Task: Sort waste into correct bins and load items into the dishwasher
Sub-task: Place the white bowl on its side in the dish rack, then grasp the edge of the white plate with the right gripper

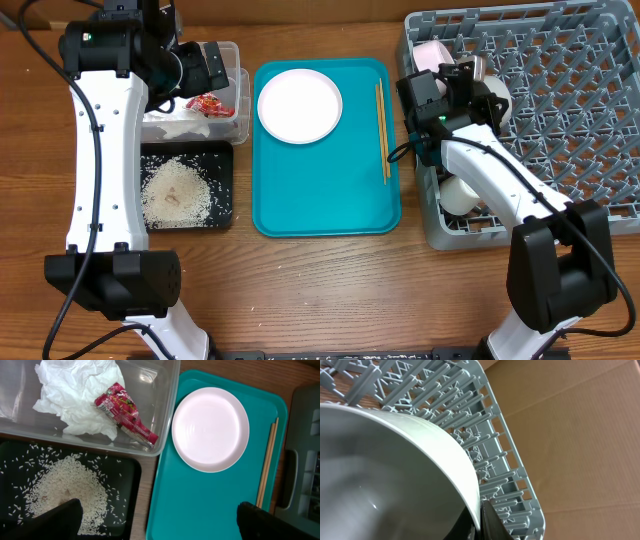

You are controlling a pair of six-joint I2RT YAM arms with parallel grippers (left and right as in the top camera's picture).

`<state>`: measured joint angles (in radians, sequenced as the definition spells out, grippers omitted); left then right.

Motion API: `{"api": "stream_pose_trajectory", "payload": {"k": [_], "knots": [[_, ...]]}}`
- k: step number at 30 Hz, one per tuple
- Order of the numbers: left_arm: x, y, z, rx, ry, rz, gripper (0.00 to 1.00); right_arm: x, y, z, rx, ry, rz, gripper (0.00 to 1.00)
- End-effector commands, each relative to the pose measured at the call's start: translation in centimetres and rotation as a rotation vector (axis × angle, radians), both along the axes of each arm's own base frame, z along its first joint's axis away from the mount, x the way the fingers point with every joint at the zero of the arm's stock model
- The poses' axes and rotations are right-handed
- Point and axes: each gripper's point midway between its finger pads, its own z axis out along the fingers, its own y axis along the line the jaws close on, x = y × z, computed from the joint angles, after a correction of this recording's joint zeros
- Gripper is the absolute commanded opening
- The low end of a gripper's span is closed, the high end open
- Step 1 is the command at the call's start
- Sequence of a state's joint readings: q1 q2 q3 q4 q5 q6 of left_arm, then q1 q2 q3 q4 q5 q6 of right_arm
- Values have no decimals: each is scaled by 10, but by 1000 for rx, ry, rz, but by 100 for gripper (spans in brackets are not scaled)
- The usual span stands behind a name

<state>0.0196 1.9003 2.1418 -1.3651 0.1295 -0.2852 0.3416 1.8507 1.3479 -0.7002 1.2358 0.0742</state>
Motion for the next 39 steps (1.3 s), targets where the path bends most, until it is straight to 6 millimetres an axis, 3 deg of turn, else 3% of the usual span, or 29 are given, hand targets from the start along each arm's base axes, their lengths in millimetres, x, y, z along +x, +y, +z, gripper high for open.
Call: {"api": "stream_pose_trajectory", "payload": {"k": [1,17,20,24,31,39], "knots": [[1,0,8,10,-25,-7,100,2,6,-13,44,37,29,4],[1,0,8,10,-25,-7,100,-2,23,-15,33,69,71,5],[1,0,8,10,-25,-7,100,-2,25,-15,35,66,75,12],[1,0,8,10,-25,-7,100,-3,30,-15,33,69,87,29],[1,0,8,10,-25,-7,100,-4,52,-15,33,67,138,48],[1,0,8,10,-25,-7,100,3,110,-14,175,63,289,64]]}}
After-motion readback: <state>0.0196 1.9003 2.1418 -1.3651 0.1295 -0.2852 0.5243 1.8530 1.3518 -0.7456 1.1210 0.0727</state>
